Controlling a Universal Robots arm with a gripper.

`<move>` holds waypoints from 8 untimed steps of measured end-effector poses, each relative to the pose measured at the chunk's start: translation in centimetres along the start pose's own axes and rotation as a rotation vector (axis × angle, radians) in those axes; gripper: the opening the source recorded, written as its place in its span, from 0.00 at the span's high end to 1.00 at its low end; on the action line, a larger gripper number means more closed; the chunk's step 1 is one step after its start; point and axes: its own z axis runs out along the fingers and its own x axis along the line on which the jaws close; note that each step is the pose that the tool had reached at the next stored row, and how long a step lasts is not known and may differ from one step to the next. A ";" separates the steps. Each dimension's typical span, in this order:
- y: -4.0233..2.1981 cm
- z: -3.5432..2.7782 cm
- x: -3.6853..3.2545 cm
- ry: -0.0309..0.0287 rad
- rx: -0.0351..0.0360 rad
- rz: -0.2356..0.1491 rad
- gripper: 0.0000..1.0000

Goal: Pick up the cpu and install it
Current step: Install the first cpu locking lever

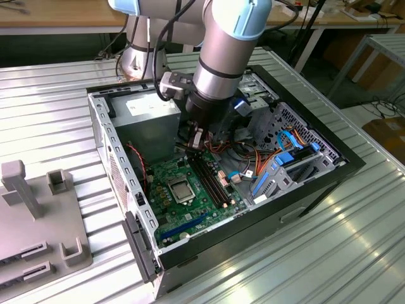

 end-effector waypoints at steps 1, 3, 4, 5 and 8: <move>-0.03 0.01 0.04 -0.0002 0.0000 -0.001 0.89; -0.16 0.00 0.23 0.0002 0.0002 -0.006 0.89; -0.23 0.00 0.34 0.0003 0.0002 -0.007 0.89; -0.34 0.01 0.49 0.0004 0.0002 -0.009 0.89; -0.65 0.00 0.92 0.0005 0.0004 -0.013 0.89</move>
